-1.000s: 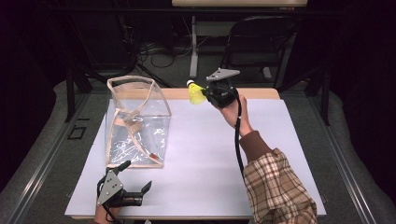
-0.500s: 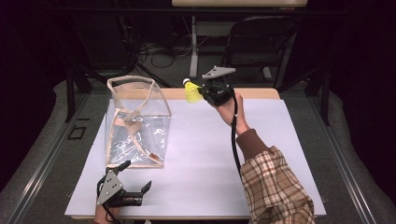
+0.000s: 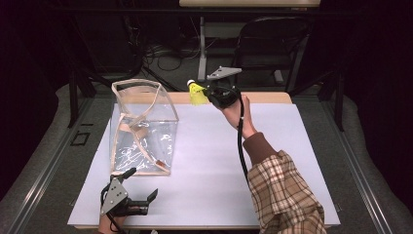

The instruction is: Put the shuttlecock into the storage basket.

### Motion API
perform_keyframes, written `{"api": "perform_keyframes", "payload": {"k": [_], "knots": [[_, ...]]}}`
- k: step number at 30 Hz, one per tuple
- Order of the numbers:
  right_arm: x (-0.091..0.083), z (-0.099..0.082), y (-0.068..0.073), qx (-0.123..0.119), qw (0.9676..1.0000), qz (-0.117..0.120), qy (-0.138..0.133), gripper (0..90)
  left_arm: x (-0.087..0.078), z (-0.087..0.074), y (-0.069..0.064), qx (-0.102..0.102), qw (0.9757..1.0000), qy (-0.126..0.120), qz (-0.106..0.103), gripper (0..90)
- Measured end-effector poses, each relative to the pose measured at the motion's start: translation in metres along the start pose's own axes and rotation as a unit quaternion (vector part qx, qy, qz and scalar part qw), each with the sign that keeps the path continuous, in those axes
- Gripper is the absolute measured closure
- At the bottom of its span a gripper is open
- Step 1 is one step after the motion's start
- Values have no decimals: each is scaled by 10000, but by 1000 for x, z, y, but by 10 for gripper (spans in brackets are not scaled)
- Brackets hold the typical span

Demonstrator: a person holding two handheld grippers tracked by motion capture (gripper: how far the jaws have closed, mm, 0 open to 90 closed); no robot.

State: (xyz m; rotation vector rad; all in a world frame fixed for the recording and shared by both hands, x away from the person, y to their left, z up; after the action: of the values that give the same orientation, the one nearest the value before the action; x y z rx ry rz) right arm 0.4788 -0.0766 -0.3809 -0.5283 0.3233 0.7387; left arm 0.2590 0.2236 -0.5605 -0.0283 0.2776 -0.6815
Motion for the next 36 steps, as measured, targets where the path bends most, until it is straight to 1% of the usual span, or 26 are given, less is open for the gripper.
{"api": "perform_keyframes", "payload": {"k": [8, 17, 36], "knots": [[3, 5, 1, -9, 10000, 14, -17, 894, 0, 0, 0, 0, 10000, -2, -2, 0], [7, 10, 3, 36, 10000, 41, -56, 894, 0, 0, 0, 1, 10000, -5, -2, 0], [14, 22, 10, -35, 9999, 122, -63, 893, 0, 0, 0, -13, 10000, -21, -4, 0]]}}
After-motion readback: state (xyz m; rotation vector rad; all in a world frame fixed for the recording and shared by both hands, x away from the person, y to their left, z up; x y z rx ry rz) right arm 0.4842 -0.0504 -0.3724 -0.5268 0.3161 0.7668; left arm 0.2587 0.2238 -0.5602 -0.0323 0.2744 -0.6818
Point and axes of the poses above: each handheld gripper's, and its own axes: x roughly forward along the jaws, z roughly out of its top, y roughly to its left, the point moved 2 cm from there along x, roughly forward along the jaws, and after that the axes turned 14 degrees about -x, right-handed, at the moved point
